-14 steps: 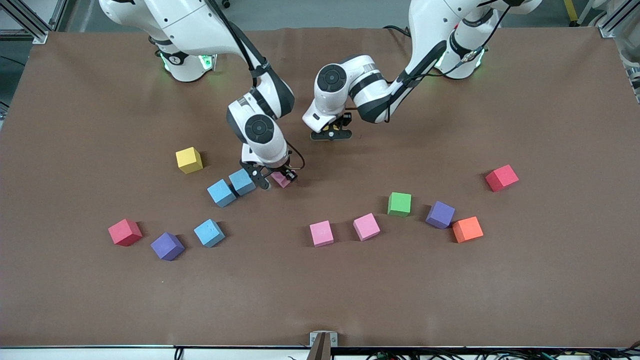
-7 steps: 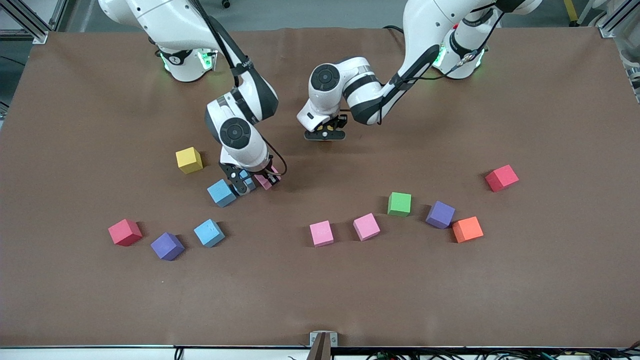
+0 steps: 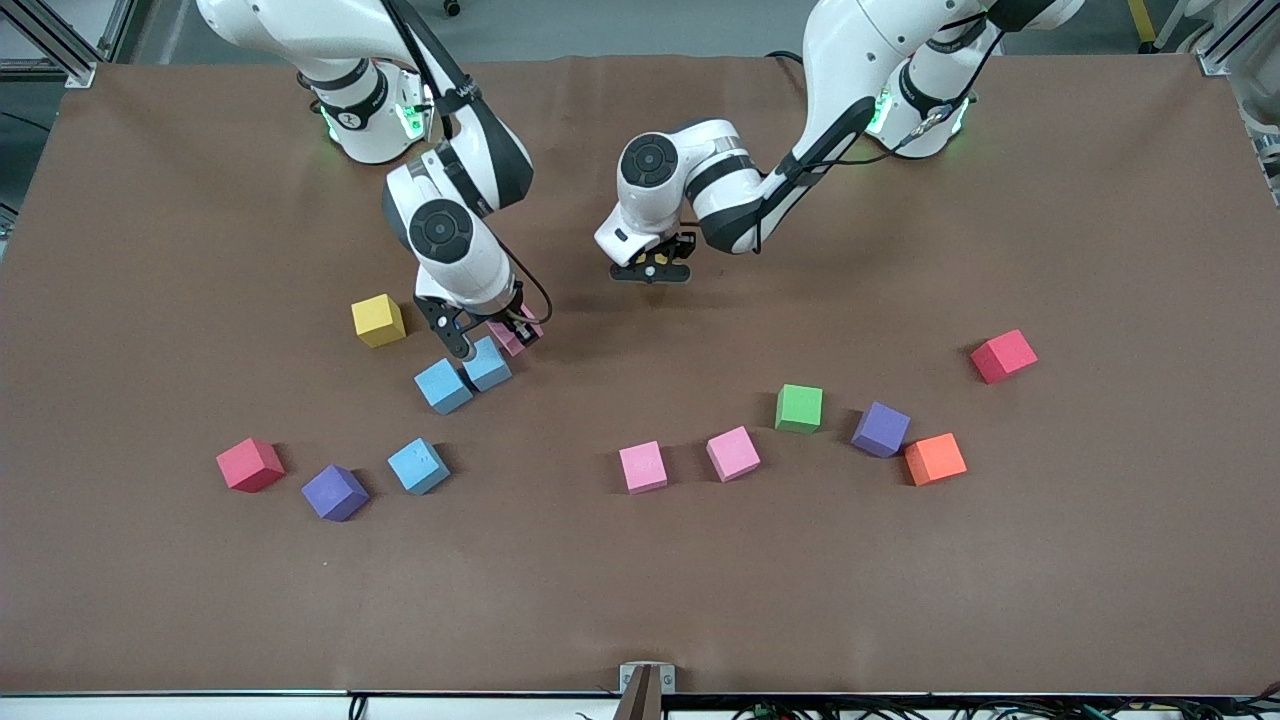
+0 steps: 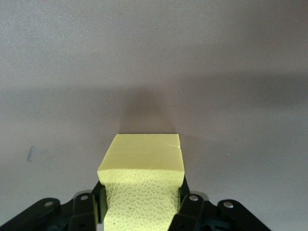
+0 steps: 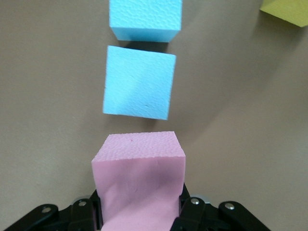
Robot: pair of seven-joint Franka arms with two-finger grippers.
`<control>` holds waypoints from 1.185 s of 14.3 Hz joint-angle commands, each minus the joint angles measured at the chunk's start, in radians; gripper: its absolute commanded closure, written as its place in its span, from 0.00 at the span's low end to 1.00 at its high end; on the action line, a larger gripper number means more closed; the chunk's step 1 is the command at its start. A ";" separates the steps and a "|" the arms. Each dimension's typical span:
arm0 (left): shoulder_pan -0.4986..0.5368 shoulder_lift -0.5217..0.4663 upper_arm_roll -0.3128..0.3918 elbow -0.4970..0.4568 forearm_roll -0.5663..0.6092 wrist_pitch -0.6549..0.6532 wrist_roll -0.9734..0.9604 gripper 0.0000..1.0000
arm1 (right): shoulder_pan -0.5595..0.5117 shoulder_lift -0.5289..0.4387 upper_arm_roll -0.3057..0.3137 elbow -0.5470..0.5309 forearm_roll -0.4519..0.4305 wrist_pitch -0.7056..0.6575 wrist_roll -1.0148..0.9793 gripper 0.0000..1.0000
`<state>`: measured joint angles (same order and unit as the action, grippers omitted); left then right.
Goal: Arrange 11 blocks into digit 3
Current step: 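Place the yellow cube mid-table with the left gripper while the right lifts pink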
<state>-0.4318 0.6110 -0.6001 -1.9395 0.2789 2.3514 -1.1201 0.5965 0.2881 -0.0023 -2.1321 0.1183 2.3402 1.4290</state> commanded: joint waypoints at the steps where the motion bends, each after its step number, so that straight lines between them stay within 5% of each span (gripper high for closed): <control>1: -0.008 0.007 0.003 0.021 0.028 -0.020 -0.009 0.73 | 0.019 -0.087 0.005 -0.120 0.009 0.076 0.069 0.63; 8: -0.007 0.013 0.005 0.022 0.057 -0.020 -0.009 0.72 | 0.068 -0.095 0.008 -0.183 0.012 0.208 0.514 0.62; 9: -0.007 0.013 0.005 0.022 0.056 -0.020 -0.010 0.65 | 0.072 -0.092 0.010 -0.184 0.012 0.211 0.554 0.62; 10: -0.004 0.013 0.005 0.022 0.056 -0.020 -0.010 0.43 | 0.072 -0.092 0.011 -0.184 0.014 0.215 0.588 0.62; 11: -0.001 0.012 0.005 0.022 0.057 -0.020 -0.012 0.00 | 0.083 -0.090 0.013 -0.186 0.015 0.226 0.637 0.62; 17: 0.015 -0.028 0.005 0.047 0.056 -0.059 -0.043 0.00 | 0.132 -0.090 0.022 -0.209 0.017 0.242 0.783 0.62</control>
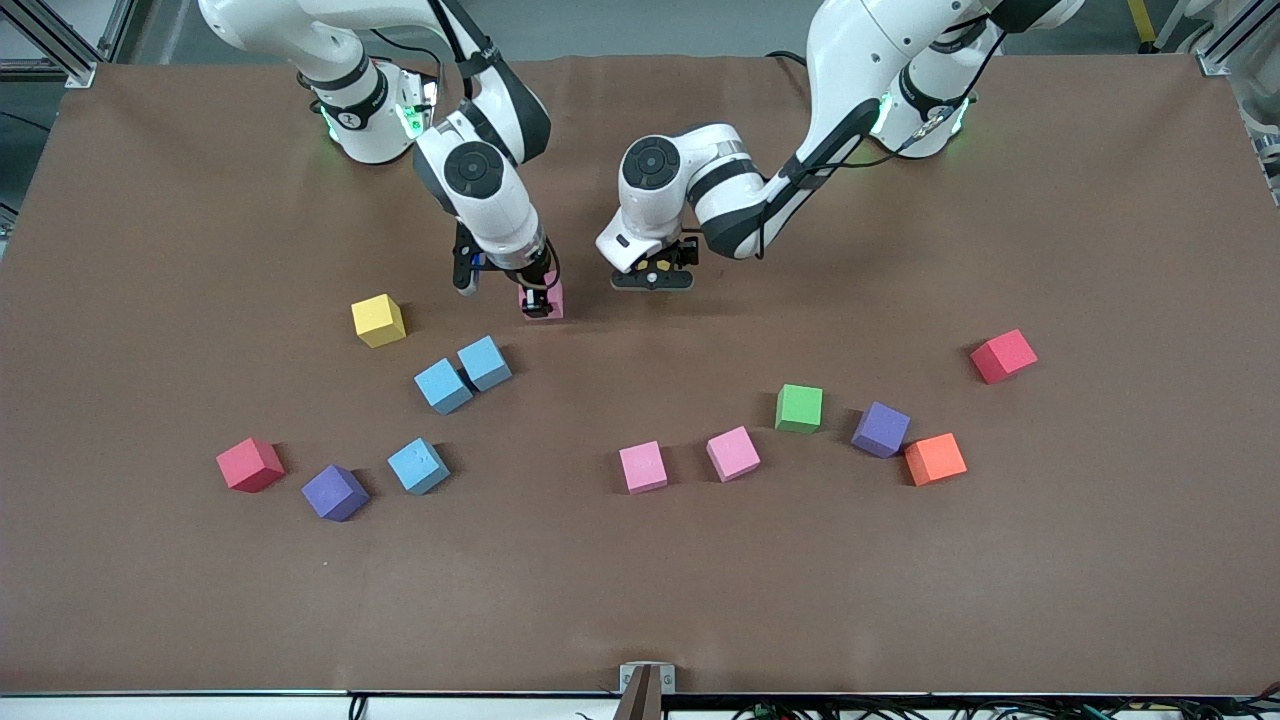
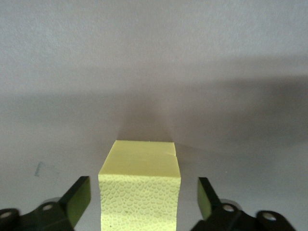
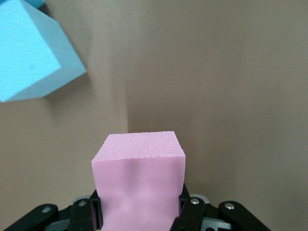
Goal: Arrange 11 blocks into digit 3
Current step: 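Place the yellow cube mid-table with the left gripper while the right lifts pink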
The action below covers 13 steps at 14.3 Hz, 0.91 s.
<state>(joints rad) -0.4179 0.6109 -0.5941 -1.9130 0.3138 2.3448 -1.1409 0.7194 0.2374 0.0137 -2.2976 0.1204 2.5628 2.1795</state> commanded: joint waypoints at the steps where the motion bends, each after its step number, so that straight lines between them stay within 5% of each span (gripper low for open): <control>1: 0.002 -0.040 -0.003 0.040 0.016 -0.083 -0.025 0.00 | 0.015 -0.040 0.009 -0.043 0.015 0.036 0.040 0.62; 6: 0.117 -0.135 -0.004 0.098 0.007 -0.180 -0.119 0.00 | 0.058 -0.027 0.009 -0.049 0.016 0.098 0.100 0.61; 13: 0.283 -0.028 -0.001 0.320 0.014 -0.205 -0.117 0.00 | 0.155 0.052 0.009 -0.037 0.019 0.175 0.206 0.60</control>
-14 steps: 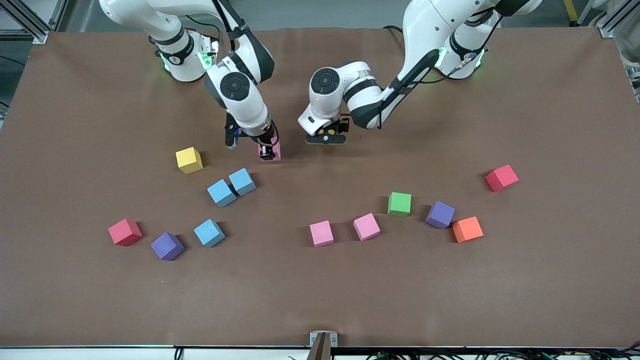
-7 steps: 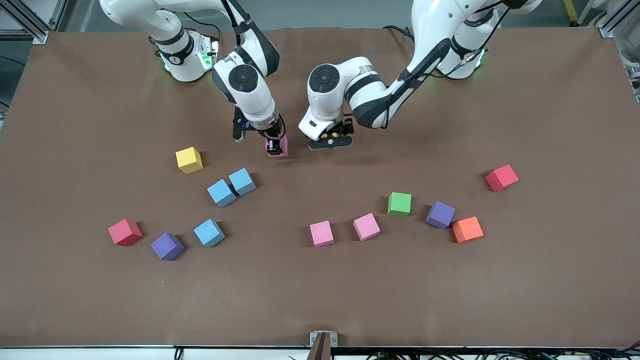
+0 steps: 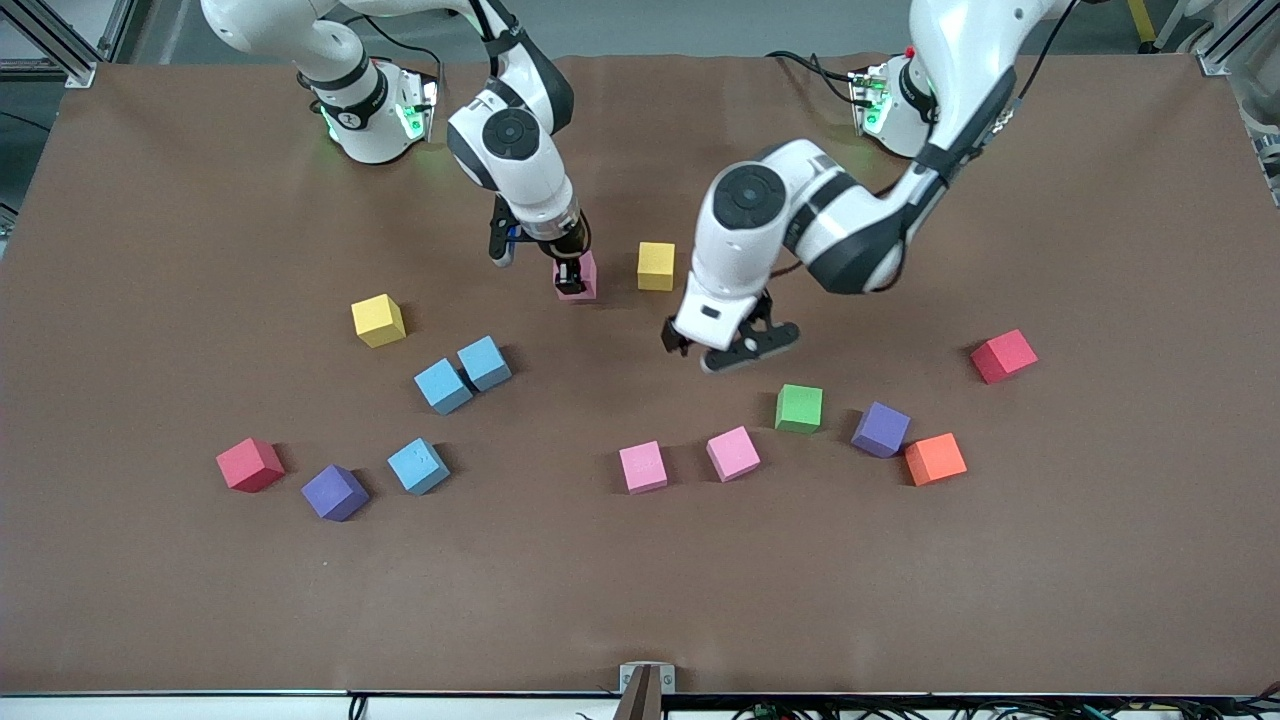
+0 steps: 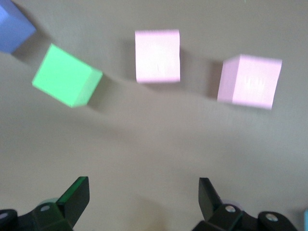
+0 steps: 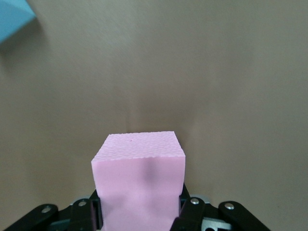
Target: Arrange 11 blocks into digit 3
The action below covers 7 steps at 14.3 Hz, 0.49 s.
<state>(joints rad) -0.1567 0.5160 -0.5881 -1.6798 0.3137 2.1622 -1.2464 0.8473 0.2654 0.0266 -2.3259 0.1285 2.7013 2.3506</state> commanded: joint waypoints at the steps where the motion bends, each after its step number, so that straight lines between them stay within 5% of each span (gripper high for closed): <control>1: 0.028 0.094 -0.007 0.125 0.018 -0.022 -0.010 0.00 | 0.038 0.040 -0.004 -0.001 0.011 0.037 0.041 0.60; 7: 0.014 0.217 0.074 0.281 0.010 -0.015 -0.018 0.00 | 0.059 0.158 0.012 0.094 0.013 0.031 0.076 0.59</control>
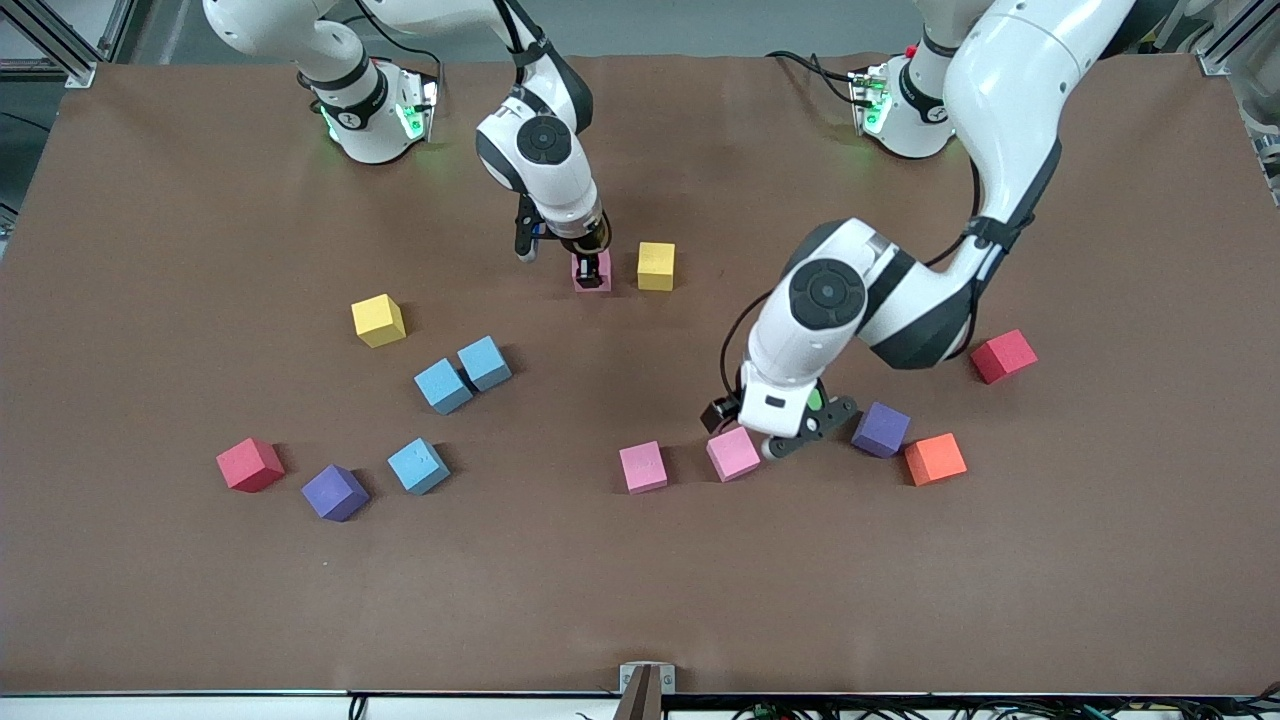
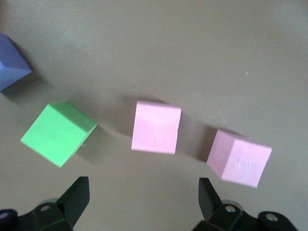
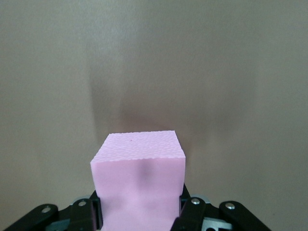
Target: Arrange 11 blocks into digit 3
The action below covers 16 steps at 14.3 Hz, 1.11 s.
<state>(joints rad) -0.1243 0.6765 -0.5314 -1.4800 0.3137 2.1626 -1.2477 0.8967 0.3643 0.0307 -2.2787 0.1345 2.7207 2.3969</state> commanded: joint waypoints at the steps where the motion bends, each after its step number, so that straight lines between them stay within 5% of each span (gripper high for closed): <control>1: -0.023 0.081 0.024 0.105 0.013 -0.009 -0.016 0.00 | 0.004 0.064 0.018 0.059 0.007 0.008 0.039 0.59; 6: -0.098 0.127 0.109 0.141 0.015 -0.004 -0.018 0.00 | 0.008 0.099 0.023 0.114 0.007 0.004 0.082 0.59; 16: -0.121 0.209 0.148 0.139 0.016 0.109 -0.007 0.00 | 0.007 0.102 0.066 0.104 0.007 -0.022 0.114 0.59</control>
<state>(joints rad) -0.2317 0.8648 -0.3941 -1.3679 0.3138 2.2642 -1.2510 0.8971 0.4265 0.0807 -2.1809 0.1350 2.7063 2.4765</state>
